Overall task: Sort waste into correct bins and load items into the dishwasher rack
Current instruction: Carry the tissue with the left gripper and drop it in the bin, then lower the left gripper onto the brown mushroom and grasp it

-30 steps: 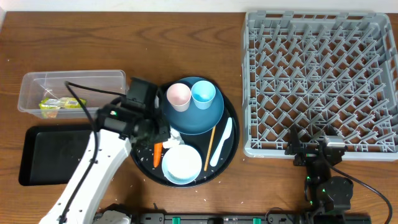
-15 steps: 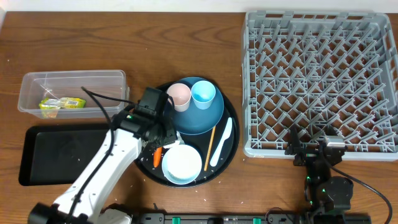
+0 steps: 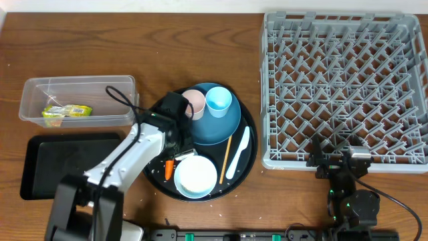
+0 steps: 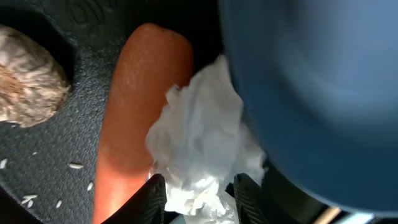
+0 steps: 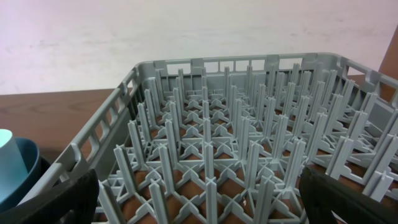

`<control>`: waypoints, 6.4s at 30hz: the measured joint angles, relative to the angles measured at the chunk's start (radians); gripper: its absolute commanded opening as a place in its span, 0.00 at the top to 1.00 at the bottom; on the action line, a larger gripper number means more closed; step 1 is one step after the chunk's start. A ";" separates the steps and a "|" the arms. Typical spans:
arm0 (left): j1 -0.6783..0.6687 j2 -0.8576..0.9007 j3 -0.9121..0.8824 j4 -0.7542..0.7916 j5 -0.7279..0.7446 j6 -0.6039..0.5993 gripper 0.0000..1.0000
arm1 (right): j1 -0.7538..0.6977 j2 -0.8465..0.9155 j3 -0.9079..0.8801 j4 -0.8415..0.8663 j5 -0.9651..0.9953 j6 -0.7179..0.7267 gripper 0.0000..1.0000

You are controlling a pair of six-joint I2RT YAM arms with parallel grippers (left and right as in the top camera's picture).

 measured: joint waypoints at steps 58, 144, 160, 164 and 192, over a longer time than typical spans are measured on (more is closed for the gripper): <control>0.627 -0.173 0.227 0.108 -0.142 0.051 0.94 | 0.000 0.000 0.000 0.000 0.000 0.000 0.01; 0.289 -0.257 -0.104 -0.001 -0.078 0.158 0.45 | 0.000 0.000 0.000 0.000 0.000 0.000 0.01; 0.289 -0.257 -0.156 0.061 -0.121 0.158 0.47 | 0.000 0.000 0.000 0.000 0.000 0.000 0.01; 0.289 -0.240 -0.156 0.087 -0.135 0.157 0.51 | 0.000 0.000 0.000 0.000 0.000 0.000 0.01; 0.289 -0.137 -0.159 0.157 -0.154 0.157 0.58 | 0.000 0.000 0.000 0.000 0.000 0.000 0.01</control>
